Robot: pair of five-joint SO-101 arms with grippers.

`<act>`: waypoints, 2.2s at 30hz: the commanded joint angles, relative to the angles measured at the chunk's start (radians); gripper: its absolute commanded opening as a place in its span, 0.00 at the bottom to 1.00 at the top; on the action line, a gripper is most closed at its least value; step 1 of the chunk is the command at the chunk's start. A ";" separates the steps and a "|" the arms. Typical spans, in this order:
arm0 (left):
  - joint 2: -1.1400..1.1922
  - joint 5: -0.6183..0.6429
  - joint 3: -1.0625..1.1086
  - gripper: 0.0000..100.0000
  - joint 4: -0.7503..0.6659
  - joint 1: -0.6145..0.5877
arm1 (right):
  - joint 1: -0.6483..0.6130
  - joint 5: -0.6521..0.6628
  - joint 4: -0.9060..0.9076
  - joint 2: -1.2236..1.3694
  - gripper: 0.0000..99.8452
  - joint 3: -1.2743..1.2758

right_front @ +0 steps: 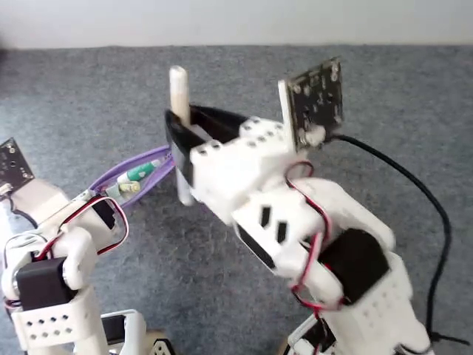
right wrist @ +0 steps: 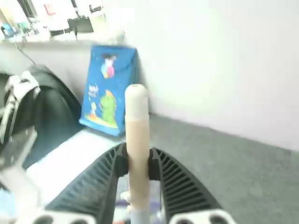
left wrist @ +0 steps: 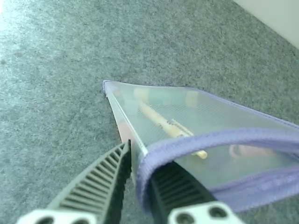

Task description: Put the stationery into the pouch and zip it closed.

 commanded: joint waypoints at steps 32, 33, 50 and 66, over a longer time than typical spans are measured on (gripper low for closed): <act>-0.005 0.009 -0.013 0.01 -0.023 -0.005 | -0.102 -0.006 -0.306 0.102 0.01 0.339; -0.005 0.009 -0.013 0.01 -0.023 -0.005 | -0.093 -0.006 -0.305 0.068 0.01 0.367; -0.005 0.009 0.002 0.01 -0.025 0.000 | -0.205 0.044 -0.154 -0.130 0.10 0.569; -0.005 0.009 0.002 0.01 -0.037 -0.003 | -0.079 0.044 0.232 0.031 0.01 0.126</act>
